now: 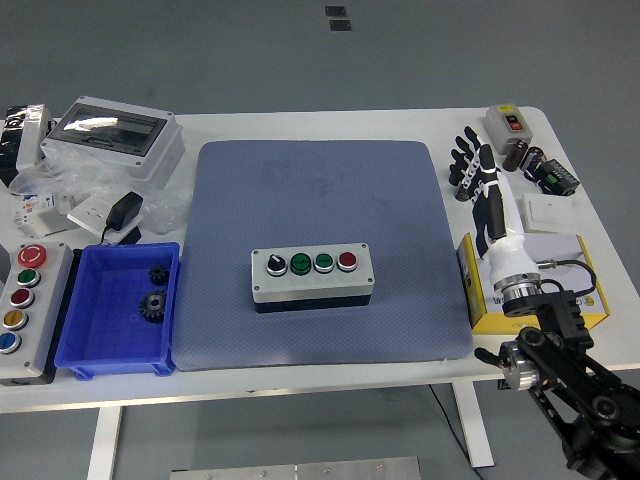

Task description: Pick up the button,place it on the desk,press the button,press the button

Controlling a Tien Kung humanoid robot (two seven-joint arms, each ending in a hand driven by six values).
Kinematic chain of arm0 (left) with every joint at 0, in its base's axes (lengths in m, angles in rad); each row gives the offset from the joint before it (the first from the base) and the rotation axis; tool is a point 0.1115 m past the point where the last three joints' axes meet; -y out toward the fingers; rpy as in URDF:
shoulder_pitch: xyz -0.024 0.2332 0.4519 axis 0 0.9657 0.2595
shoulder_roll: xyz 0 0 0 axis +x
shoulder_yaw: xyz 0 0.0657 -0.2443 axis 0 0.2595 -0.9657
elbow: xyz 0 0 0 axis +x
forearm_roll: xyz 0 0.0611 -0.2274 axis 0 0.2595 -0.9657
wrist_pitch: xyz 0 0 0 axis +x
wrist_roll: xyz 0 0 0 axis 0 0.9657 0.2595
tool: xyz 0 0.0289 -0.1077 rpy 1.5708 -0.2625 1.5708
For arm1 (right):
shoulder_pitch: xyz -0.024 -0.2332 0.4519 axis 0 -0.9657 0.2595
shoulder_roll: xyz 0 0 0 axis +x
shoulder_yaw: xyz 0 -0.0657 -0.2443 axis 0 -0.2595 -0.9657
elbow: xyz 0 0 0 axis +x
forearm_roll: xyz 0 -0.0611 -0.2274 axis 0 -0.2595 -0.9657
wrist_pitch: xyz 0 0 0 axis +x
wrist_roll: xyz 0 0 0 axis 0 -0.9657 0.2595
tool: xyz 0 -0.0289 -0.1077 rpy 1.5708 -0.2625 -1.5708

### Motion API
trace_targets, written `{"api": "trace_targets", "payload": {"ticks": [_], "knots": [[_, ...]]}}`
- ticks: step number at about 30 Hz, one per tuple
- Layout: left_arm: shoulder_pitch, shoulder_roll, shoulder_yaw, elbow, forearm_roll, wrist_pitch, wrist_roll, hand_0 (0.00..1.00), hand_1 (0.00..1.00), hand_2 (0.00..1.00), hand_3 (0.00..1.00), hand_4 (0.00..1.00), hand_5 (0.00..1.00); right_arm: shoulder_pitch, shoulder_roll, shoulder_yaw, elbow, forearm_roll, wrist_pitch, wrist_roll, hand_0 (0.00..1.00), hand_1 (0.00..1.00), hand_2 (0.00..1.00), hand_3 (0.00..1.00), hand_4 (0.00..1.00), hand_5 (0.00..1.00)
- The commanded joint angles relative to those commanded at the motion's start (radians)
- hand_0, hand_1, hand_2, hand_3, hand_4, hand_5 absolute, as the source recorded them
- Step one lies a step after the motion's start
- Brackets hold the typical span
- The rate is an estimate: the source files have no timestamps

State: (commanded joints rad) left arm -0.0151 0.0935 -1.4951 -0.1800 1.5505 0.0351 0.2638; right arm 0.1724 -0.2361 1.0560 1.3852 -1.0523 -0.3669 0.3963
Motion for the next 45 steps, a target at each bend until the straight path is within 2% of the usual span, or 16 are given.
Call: {"api": "trace_targets", "payload": {"ticks": [9, 16, 17, 40, 41, 45], "knots": [[-0.003, -0.003, -0.017, 0.000, -0.001, 0.006, -0.005, 0.620, 0.618, 0.547, 0.597, 0.645, 0.191, -0.004, -0.003, -0.001, -0.006, 0.054, 0.041, 0.020, 0.933, 0.920, 0.940, 0.945, 0.998, 0.998], [-0.002, -0.004, -0.033, 0.000, 0.011, 0.008, -0.003, 0.620, 0.618, 0.549, 0.598, 0.648, 0.193, -0.005, 0.001, -0.014, -0.010, 0.063, 0.046, 0.020, 0.923, 0.907, 0.928, 0.942, 0.998, 0.998], [-0.002, -0.003, -0.034, 0.000, 0.011, 0.008, -0.003, 0.620, 0.618, 0.562, 0.615, 0.670, 0.284, -0.005, 0.002, -0.013, -0.010, 0.063, 0.047, 0.019, 0.910, 0.893, 0.926, 0.955, 0.998, 0.998], [0.020, -0.011, -0.027, 0.000, -0.004, 0.011, 0.006, 0.620, 0.618, 0.564, 0.622, 0.677, 0.294, -0.012, 0.008, 0.010, -0.011, 0.076, 0.052, 0.022, 0.905, 0.890, 0.915, 0.940, 0.998, 0.998], [0.021, -0.011, -0.027, 0.000, -0.004, 0.011, 0.007, 0.620, 0.618, 0.565, 0.623, 0.681, 0.320, -0.012, 0.008, 0.010, -0.010, 0.076, 0.052, 0.022, 0.903, 0.887, 0.913, 0.936, 0.998, 0.998], [0.026, -0.013, -0.030, 0.000, -0.002, 0.012, 0.008, 0.620, 0.618, 0.565, 0.623, 0.681, 0.320, -0.016, 0.009, 0.015, -0.009, 0.077, 0.052, 0.023, 0.903, 0.887, 0.913, 0.936, 0.998, 0.998]]}}
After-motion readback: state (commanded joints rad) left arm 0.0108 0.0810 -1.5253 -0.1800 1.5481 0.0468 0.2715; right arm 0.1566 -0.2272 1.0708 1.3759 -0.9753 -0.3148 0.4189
